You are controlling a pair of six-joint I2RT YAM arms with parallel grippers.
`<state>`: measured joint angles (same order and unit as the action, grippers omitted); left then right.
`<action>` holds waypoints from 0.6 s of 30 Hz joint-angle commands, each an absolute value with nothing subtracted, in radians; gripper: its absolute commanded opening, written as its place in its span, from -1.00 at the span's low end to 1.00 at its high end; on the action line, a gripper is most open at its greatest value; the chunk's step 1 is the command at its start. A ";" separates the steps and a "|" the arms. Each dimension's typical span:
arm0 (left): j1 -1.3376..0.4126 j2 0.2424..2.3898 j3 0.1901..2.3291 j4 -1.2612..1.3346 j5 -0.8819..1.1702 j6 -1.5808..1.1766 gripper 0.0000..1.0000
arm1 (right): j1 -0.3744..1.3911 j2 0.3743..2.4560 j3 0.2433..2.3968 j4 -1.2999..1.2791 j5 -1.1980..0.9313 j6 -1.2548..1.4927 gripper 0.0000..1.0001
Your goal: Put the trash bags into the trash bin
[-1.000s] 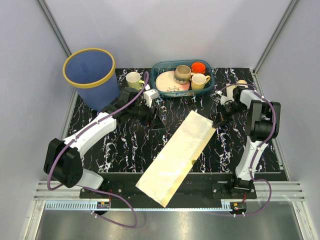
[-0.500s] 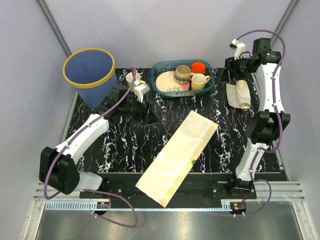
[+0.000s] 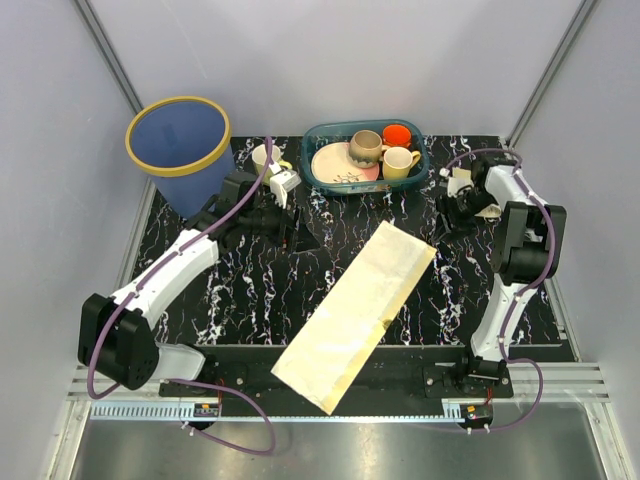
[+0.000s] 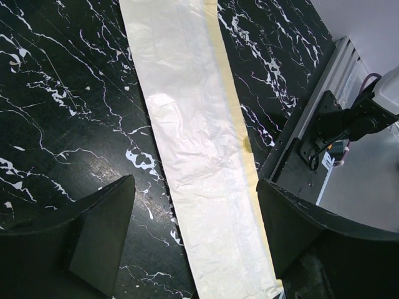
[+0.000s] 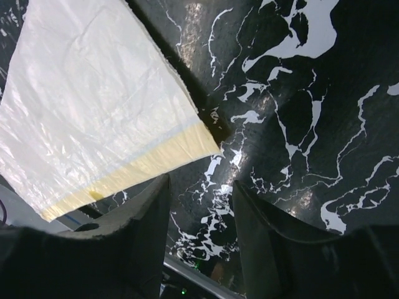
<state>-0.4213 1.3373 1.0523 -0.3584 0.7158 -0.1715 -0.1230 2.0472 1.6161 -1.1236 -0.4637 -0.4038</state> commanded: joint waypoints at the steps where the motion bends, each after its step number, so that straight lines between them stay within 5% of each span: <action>1: -0.420 1.344 1.061 -0.304 0.761 -0.193 0.64 | -0.118 2.065 1.580 -1.019 -0.446 -0.387 0.04; 12: -0.420 1.354 1.058 -0.291 0.759 -0.204 0.63 | -0.091 2.108 1.499 -0.939 -0.462 -0.405 0.03; 18: -0.420 1.351 1.054 -0.288 0.762 -0.207 0.63 | -0.057 2.108 1.445 -0.881 -0.443 -0.397 -0.23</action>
